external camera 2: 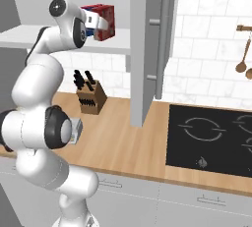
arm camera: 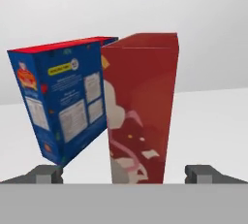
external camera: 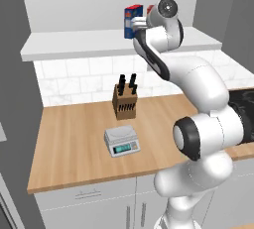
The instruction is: Pick the cereal and place it on the digital scale for weighing, and close the cabinet.
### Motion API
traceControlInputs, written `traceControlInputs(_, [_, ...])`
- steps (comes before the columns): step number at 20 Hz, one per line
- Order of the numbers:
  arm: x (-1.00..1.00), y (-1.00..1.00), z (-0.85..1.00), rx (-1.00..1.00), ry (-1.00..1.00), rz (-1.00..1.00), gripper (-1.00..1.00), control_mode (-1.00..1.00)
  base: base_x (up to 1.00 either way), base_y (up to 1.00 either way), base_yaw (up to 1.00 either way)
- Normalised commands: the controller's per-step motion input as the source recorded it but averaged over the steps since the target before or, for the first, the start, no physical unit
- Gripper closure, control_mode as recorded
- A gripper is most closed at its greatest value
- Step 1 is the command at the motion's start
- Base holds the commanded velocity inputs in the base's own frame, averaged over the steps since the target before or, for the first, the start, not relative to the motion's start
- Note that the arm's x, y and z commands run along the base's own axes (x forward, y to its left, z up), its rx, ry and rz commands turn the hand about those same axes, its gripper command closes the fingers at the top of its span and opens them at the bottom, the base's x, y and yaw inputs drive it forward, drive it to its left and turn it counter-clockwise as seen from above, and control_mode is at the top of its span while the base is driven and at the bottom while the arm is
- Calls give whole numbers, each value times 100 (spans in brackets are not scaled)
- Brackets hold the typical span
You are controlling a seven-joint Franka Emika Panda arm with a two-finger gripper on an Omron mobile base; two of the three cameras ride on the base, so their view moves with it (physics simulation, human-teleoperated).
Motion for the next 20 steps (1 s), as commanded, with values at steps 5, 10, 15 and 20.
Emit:
traceControlInputs(5, [37,-5,-8,0,0,0,-100,-100,0,0,0])
traceControlInputs(10, [29,-6,-1,0,0,0,-100,-100,0,0,0])
traceControlInputs(15, [23,-5,0,0,0,0,-100,-100,0,0,0])
traceControlInputs(20, [21,-2,0,0,0,0,-100,-100,0,0,0])
